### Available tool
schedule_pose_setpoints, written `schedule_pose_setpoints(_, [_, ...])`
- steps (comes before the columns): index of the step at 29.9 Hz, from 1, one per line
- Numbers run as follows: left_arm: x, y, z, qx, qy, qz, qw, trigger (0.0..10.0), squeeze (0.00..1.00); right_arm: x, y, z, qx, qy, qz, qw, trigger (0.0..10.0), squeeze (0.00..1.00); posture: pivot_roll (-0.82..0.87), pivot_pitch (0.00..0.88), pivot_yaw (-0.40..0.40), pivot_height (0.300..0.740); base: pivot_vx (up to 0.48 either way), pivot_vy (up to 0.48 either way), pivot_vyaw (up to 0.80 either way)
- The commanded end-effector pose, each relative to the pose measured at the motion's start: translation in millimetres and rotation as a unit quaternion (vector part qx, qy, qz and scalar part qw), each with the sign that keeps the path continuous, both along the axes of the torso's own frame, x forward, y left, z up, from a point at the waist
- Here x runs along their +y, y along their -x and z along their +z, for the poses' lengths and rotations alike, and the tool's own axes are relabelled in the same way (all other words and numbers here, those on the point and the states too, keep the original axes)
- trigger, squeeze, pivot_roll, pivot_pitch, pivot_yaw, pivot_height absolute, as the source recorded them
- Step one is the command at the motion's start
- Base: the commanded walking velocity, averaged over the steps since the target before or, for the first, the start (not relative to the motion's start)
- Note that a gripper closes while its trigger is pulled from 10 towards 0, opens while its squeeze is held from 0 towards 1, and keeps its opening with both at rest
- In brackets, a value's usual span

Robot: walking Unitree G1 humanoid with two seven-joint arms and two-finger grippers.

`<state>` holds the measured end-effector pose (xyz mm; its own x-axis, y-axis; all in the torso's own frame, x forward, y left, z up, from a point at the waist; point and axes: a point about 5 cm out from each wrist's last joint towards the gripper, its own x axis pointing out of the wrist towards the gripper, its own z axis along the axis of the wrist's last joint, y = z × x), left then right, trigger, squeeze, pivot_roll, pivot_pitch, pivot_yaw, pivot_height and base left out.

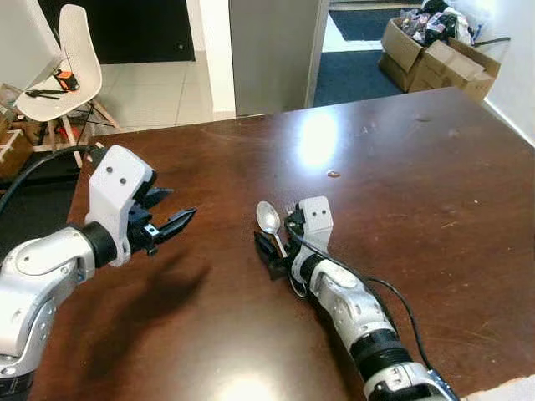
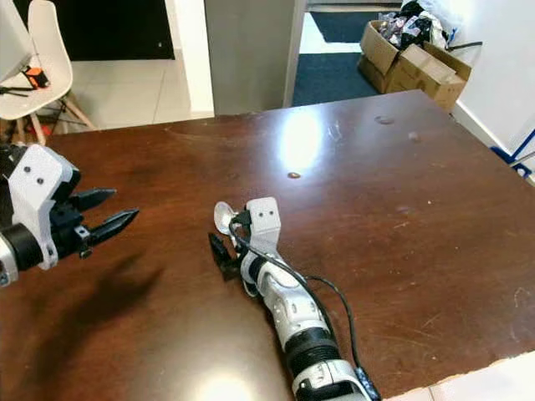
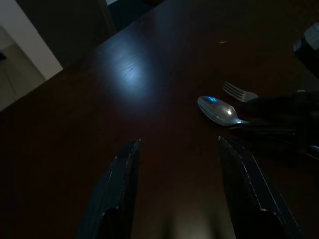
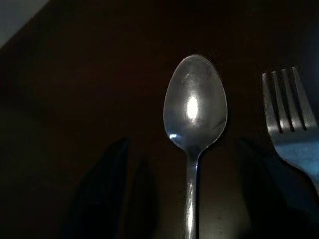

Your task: Setting the table

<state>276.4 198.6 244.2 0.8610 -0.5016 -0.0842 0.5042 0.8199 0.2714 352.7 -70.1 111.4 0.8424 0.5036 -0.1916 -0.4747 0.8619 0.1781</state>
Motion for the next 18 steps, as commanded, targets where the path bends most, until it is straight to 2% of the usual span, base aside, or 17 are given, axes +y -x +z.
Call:
schedule_pose_setpoints(1, [0.4,3.3,0,0.003,0.009,0.009,1.000,10.0,0.00,-0.8,20.8,-47,0.116,0.036,0.023,0.992,0.0,0.00,0.16,0.166,0.096,0.740,0.000,0.000,0.00])
schedule_pose_setpoints(7, [-1.3,4.6,-3,0.006,0.022,0.022,0.999,10.0,0.00,-6.5,27.8,-59,0.141,0.063,0.041,0.987,0.0,0.00,0.15,0.167,0.085,0.740,0.000,0.000,0.00])
schedule_pose_setpoints(13, [-8.1,5.1,-11,0.009,0.045,0.036,0.998,10.0,0.00,-27.6,37.4,-75,0.168,0.096,0.044,0.980,0.0,0.00,0.13,0.162,0.056,0.740,0.000,0.000,0.00])
schedule_pose_setpoints(18, [-12.4,5.3,-17,0.015,0.055,0.045,0.997,10.0,0.00,-42.4,39.6,-78,0.175,0.093,0.028,0.980,0.0,0.00,0.11,0.157,0.051,0.740,0.000,0.000,0.00])
